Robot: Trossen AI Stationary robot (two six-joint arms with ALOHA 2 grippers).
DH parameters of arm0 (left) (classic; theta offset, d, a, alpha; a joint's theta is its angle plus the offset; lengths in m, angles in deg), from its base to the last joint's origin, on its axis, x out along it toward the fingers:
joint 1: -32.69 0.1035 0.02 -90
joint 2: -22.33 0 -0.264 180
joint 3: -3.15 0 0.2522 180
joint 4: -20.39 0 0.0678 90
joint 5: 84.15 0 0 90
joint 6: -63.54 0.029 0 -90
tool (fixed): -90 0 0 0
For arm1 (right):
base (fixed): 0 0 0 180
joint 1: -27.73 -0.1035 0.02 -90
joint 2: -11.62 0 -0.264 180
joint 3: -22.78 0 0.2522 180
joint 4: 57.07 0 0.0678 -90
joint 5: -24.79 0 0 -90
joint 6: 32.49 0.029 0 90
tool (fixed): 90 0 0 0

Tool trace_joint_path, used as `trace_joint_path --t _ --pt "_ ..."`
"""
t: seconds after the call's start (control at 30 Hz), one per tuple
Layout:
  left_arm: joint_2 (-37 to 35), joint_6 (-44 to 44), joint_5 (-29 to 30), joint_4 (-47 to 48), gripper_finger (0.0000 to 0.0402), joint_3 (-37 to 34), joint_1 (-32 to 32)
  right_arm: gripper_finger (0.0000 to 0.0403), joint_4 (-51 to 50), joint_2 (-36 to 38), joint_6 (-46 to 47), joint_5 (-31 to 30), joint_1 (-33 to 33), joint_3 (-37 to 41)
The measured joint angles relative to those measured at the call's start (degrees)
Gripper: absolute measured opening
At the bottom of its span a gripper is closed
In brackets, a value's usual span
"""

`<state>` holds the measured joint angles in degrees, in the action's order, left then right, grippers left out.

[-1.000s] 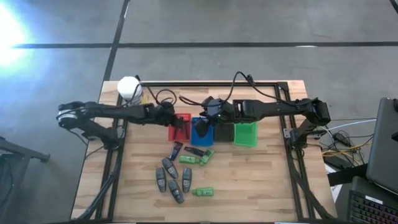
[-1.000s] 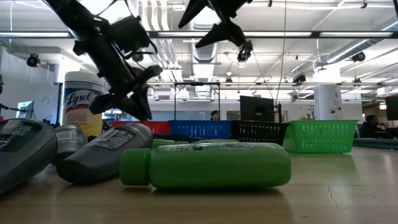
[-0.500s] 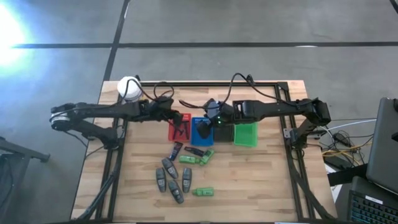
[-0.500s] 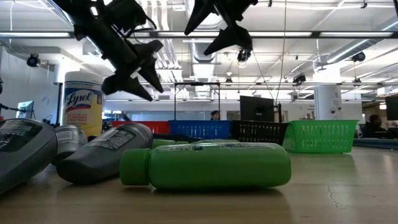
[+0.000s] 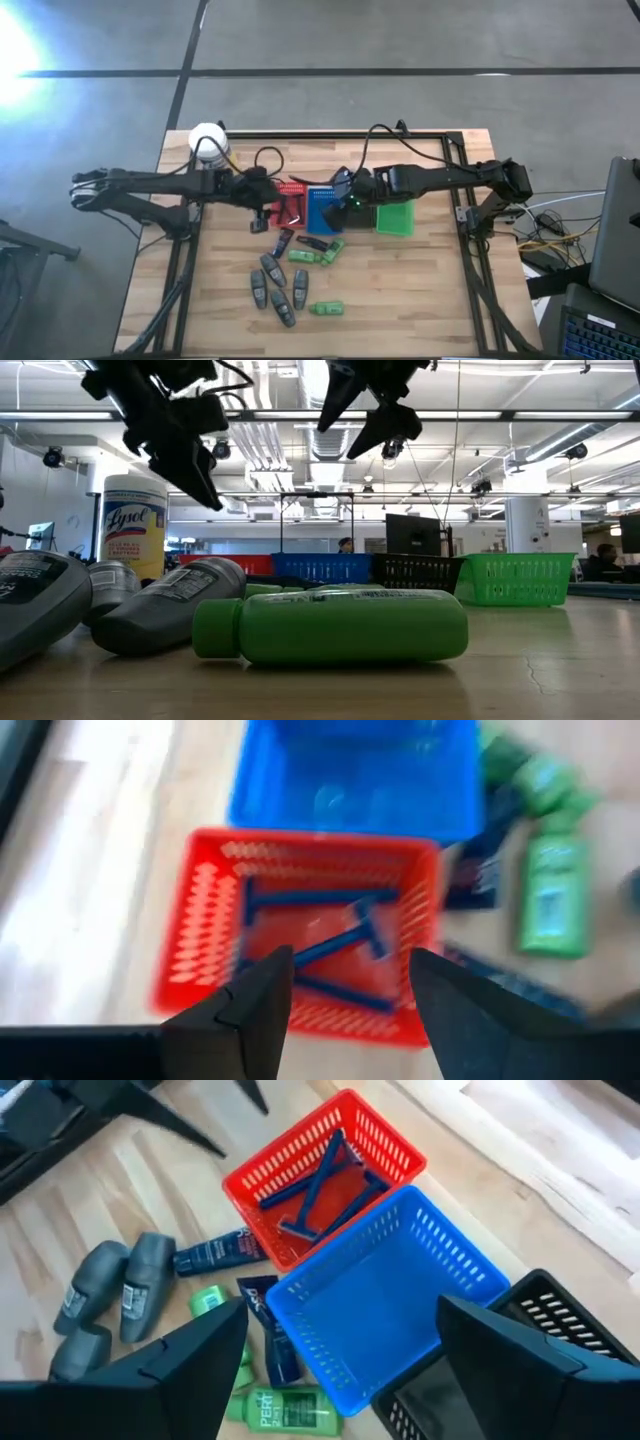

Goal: Pick & Place Travel size toiletries
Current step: Put the shampoo into the black basket

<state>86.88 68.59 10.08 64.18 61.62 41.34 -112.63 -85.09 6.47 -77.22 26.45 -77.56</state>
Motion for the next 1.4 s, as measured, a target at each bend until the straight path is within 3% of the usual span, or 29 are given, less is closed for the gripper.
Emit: trace_joint_path --t 0.1,0.23,0.37,0.53,0.63,1.03,1.27,1.4 --pt "0.70 -3.52 -0.48 3.20 0.0204 0.75 1.36 0.0305 -0.71 0.00 -0.17 0.74 -0.02 0.00" --pt "-0.12 -6.01 -6.02 3.66 0.0204 0.94 0.37 0.0294 -6.12 -0.59 -3.95 7.30 -0.50 0.03" --pt "-1.96 -4.43 -7.38 4.53 0.0204 0.94 -2.49 0.0283 -9.08 -1.60 -17.39 11.53 -2.99 1.95" --pt "-3.46 -6.14 -7.43 6.55 0.0204 0.92 -4.05 0.0265 -6.45 -2.05 -42.11 18.92 -7.05 4.42" --pt "-3.87 -8.31 -7.42 7.84 0.0204 0.92 -4.46 0.0254 -5.92 -3.88 -47.78 22.40 -9.71 4.63" --pt "-6.13 -7.73 -7.39 10.90 0.0204 0.00 -8.85 0.0234 -3.66 -12.68 -35.15 25.91 -20.38 0.07" --pt "-7.35 -4.63 -7.24 10.60 0.0204 -0.06 -9.82 0.0257 -1.31 -21.49 -23.06 21.83 -24.18 -5.77" --pt "-7.78 -3.38 -7.22 10.64 0.0204 -0.07 -10.00 0.0270 -6.15 -28.27 -16.97 17.46 -26.00 -12.32"
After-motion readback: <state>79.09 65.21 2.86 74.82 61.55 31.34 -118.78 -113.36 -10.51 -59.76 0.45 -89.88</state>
